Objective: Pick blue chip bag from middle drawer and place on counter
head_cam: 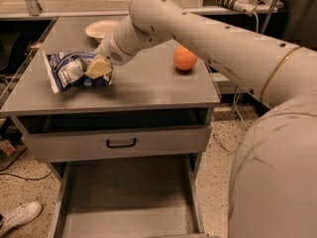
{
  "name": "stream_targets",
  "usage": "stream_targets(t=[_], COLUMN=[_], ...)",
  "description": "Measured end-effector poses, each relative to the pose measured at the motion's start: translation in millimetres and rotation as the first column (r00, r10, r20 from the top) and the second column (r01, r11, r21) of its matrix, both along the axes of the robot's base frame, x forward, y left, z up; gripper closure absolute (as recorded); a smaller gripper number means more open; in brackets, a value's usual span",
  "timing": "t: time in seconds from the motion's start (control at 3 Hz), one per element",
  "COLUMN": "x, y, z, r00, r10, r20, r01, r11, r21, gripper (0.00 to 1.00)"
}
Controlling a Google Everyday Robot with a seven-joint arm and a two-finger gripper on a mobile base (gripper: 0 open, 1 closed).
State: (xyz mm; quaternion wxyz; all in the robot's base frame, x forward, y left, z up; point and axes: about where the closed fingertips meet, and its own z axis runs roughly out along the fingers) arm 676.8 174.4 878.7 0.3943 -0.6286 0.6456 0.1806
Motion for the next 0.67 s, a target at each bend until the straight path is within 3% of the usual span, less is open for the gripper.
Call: stream_targets(t=[0.33,0.67], x=[0.0,0.0], y=[0.1,0.1], z=[0.0,-0.1], r00=[1.0000,1.0000], r10=[0.000,0.000], r20=[0.000,0.000], r01=[0.000,0.000], r11=[1.000,1.000], r21=[0.000,0.000], gripper=[0.00,0.00])
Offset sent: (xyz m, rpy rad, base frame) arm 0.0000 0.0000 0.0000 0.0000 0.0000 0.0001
